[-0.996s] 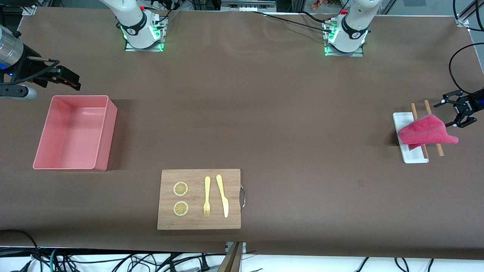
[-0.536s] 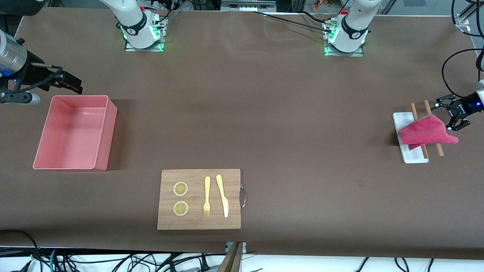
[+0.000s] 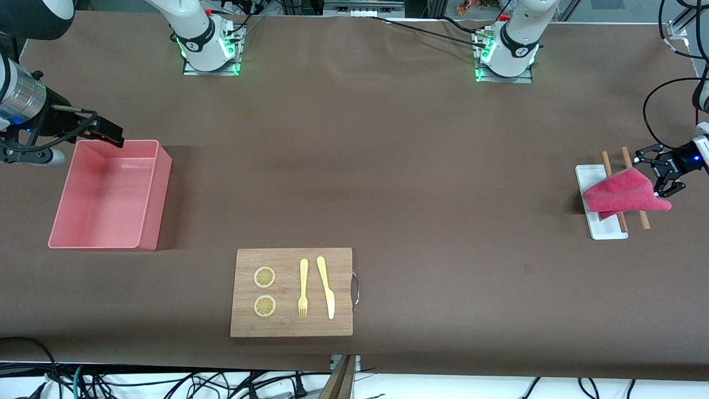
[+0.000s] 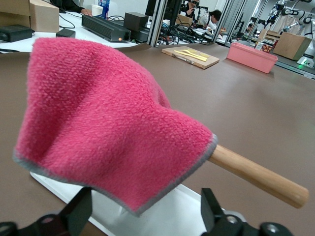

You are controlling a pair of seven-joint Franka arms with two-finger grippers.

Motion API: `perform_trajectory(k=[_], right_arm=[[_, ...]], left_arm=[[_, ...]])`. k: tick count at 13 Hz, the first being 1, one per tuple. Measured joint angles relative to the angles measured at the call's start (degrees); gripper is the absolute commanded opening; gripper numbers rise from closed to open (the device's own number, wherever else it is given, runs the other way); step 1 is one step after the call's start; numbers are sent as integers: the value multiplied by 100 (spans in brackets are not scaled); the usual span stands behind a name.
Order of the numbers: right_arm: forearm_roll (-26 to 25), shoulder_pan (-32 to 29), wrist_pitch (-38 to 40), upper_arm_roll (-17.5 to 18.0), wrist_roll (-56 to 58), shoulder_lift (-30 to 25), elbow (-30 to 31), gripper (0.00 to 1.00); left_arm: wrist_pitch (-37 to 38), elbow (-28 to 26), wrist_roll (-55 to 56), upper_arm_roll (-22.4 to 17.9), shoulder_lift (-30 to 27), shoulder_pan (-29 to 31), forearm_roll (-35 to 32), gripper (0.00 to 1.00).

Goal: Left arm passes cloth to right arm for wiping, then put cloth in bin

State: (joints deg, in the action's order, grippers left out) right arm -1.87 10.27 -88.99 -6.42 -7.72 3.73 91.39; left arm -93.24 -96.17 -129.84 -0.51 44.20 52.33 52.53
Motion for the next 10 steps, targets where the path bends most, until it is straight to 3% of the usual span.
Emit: perform_trajectory(k=[4, 6, 7, 10], right_arm=[[0, 246, -39, 51, 0, 4, -11, 100], [0, 299, -61, 51, 2, 5, -32, 100], [0, 301, -67, 50, 9, 5, -68, 100], [0, 309, 5, 57, 73, -49, -222, 100]], left_arm=[[-90, 0, 0, 0, 18, -12, 3, 81], [-105, 3, 0, 0, 46, -20, 5, 71], [-114, 13, -2, 0, 63, -24, 5, 50], [-125, 82, -2, 0, 71, -28, 6, 3]])
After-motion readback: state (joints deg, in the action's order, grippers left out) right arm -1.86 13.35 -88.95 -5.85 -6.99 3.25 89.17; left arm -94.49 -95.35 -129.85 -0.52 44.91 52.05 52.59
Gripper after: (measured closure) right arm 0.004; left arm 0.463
